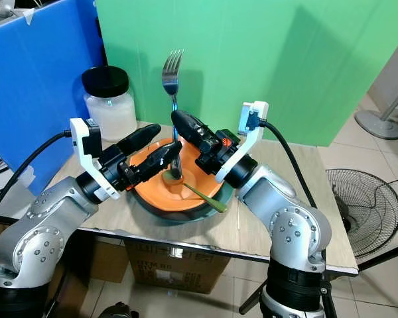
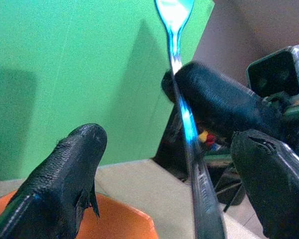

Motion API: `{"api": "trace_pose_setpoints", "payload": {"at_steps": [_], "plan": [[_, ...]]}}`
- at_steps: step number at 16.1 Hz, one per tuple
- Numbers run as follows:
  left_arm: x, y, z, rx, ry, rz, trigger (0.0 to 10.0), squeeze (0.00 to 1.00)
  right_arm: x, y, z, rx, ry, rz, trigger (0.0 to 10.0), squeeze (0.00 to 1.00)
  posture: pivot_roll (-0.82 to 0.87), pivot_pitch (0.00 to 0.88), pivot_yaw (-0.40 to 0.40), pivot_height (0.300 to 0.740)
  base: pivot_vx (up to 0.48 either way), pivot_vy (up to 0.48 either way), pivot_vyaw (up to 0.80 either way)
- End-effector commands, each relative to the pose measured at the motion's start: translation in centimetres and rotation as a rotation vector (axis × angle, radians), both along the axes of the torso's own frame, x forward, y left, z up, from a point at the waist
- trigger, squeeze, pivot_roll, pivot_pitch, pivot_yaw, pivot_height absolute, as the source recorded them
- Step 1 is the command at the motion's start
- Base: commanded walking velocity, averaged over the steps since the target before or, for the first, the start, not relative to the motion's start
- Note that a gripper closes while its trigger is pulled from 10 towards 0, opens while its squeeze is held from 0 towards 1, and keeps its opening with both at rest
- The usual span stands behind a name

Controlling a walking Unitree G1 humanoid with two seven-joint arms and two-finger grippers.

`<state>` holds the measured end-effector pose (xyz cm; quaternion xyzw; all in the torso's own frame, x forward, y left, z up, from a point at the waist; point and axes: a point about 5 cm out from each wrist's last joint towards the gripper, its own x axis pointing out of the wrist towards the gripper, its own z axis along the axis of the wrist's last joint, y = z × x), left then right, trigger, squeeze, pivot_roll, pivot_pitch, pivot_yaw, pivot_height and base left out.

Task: Setting the table

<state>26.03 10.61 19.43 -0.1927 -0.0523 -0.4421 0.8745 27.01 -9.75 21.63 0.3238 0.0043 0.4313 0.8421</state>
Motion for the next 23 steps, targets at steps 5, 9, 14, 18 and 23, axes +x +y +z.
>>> {"api": "trace_pose_setpoints", "payload": {"at_steps": [5,9,14,18,23], "plan": [[-0.4,-0.5,0.1,-0.163,0.064,-0.129,0.0,0.0,-0.3,0.1,1.2,0.033,-0.025,0.042,0.0,0.0,0.13,0.0,-0.065,0.74,0.0,0.0,0.0],[-0.9,-0.5,-0.3,-0.207,0.123,-0.215,0.0,0.0,-0.3,0.2,1.6,0.059,-0.031,0.058,0.0,0.0,0.13,0.0,-0.06,0.74,0.0,0.0,0.0],[-0.6,-0.3,-0.9,-0.2,0.189,-0.223,0.0,0.0,-0.6,0.4,1.8,0.069,-0.037,0.089,0.0,0.0,0.13,0.0,-0.05,0.74,0.0,0.0,0.0],[-0.5,-0.1,-1.0,-0.212,0.209,-0.229,0.0,0.0,-0.7,0.4,1.8,0.077,-0.04,0.089,0.0,0.0,0.12,0.0,-0.036,0.74,0.0,0.0,0.0],[-0.5,0.0,-1.2,-0.224,0.233,-0.246,0.0,0.0,-1.0,0.5,1.8,0.081,-0.043,0.087,0.0,0.0,0.12,0.0,-0.021,0.74,0.0,0.0,0.0]]}}
